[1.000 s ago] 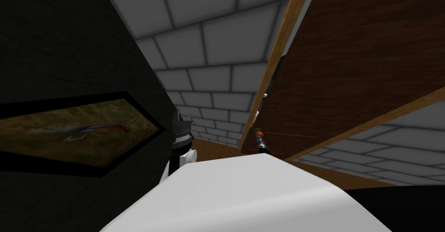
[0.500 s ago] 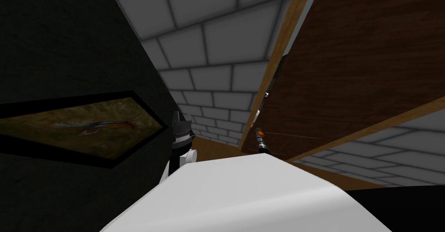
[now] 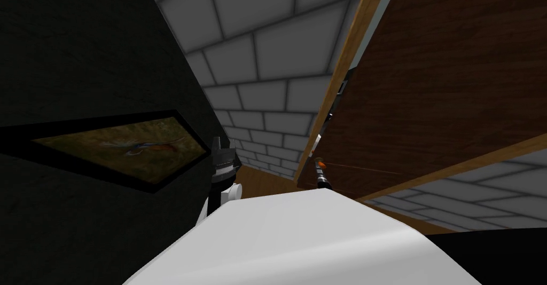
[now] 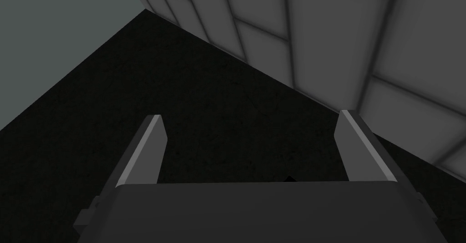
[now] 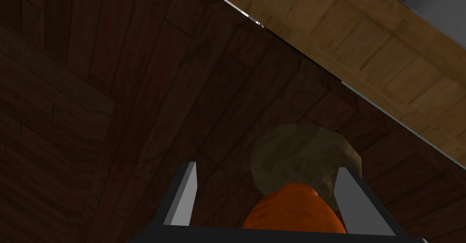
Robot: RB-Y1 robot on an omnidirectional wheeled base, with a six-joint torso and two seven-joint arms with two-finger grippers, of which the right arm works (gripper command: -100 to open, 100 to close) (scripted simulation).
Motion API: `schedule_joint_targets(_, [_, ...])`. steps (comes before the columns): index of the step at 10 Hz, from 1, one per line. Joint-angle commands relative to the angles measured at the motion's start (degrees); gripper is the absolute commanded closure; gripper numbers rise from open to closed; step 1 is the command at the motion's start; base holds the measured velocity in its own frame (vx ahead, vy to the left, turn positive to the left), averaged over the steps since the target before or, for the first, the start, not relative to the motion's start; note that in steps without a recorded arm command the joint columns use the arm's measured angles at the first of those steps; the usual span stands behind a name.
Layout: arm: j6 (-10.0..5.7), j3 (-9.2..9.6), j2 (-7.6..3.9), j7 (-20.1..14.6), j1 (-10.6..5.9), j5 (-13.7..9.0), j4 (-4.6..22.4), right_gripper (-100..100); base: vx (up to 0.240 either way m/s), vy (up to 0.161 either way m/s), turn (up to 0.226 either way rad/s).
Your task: Pull the door open
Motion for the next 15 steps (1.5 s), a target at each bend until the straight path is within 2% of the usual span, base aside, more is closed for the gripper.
schedule_joint_targets(1, [-0.77,-1.44,-2.05,-1.1,-0.28,-0.8,2.1,100,-0.015,-0.007,0.011])
schedule_joint_targets(2, [-0.77,-1.44,-2.05,-1.1,-0.28,-0.8,2.1,100,0.003,0.013,-0.001])
schedule_joint_targets(6, [-1.65,0.05,-2.7,-7.5,0.09,-3.2,1.9,100,-0.042,-0.017,0.09])
schedule_joint_targets(10, [-1.65,0.05,-2.7,-8.0,0.09,-3.2,2.2,100,-0.02,-0.004,0.007])
schedule_joint_targets(11, [-1.95,0.57,-2.92,-10.4,0.22,-4.1,1.9,100,-0.025,-0.005,0.096])
schedule_joint_targets(12, [-1.95,0.57,-2.92,-10.4,0.22,-4.1,1.9,100,-0.018,-0.023,0.083])
schedule_joint_targets(13, [-2.26,1.09,-3.15,-12.7,0.35,-4.9,1.8,100,-0.046,-0.031,0.083])
schedule_joint_targets(15, [-2.26,1.09,-3.15,-12.7,0.35,-4.9,1.8,100,-0.036,-0.012,0.026])
